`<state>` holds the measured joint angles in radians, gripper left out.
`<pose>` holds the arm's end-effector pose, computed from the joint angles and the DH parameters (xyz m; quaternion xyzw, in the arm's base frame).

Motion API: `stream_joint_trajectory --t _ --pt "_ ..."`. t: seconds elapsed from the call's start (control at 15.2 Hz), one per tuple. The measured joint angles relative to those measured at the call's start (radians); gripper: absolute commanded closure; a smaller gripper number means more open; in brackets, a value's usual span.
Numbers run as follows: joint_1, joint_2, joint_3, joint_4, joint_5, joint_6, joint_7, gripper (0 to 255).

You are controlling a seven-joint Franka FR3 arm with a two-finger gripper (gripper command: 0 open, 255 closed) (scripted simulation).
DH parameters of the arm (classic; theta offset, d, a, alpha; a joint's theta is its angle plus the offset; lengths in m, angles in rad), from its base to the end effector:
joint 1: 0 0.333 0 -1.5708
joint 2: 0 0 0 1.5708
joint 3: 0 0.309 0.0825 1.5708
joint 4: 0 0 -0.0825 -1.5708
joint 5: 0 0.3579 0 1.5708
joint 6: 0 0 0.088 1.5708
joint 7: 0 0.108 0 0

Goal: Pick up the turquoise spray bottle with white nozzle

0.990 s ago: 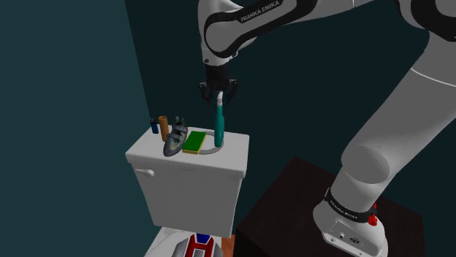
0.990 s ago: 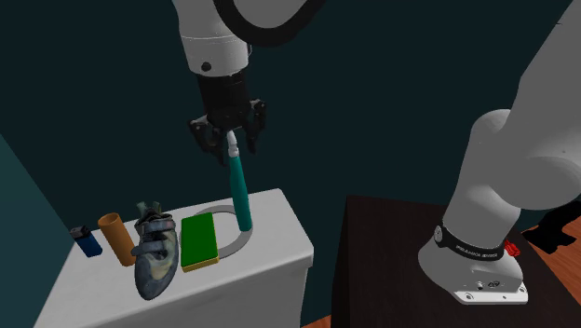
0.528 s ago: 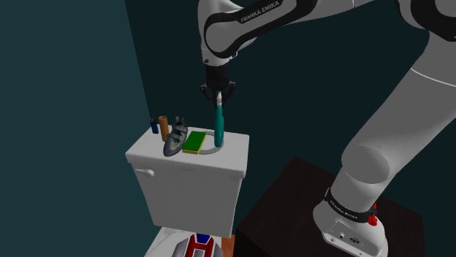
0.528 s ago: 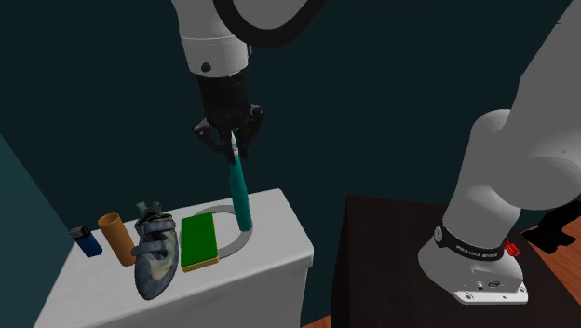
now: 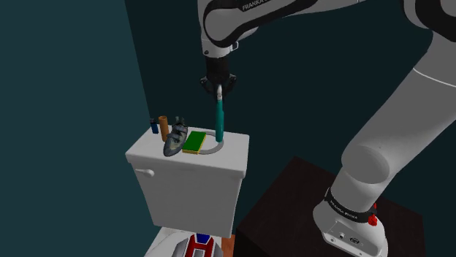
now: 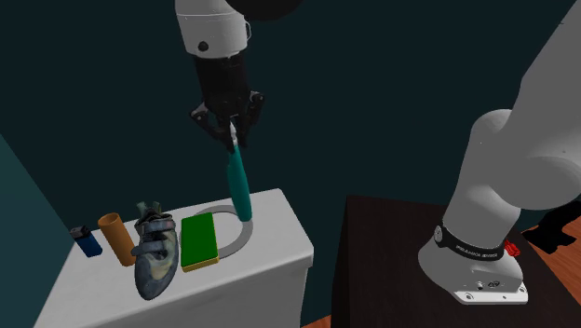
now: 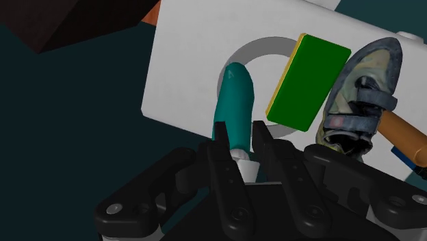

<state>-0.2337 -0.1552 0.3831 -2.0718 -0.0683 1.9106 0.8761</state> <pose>0.4819 0.0749 0.4936 0.9362 -0.3460 0.0221 0.0575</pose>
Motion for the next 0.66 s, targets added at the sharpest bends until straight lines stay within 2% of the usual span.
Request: stream_joint_trajectory --t 0.66 --pt "-0.002 -0.013 -0.005 0.115 0.006 -0.126 -0.017 255"
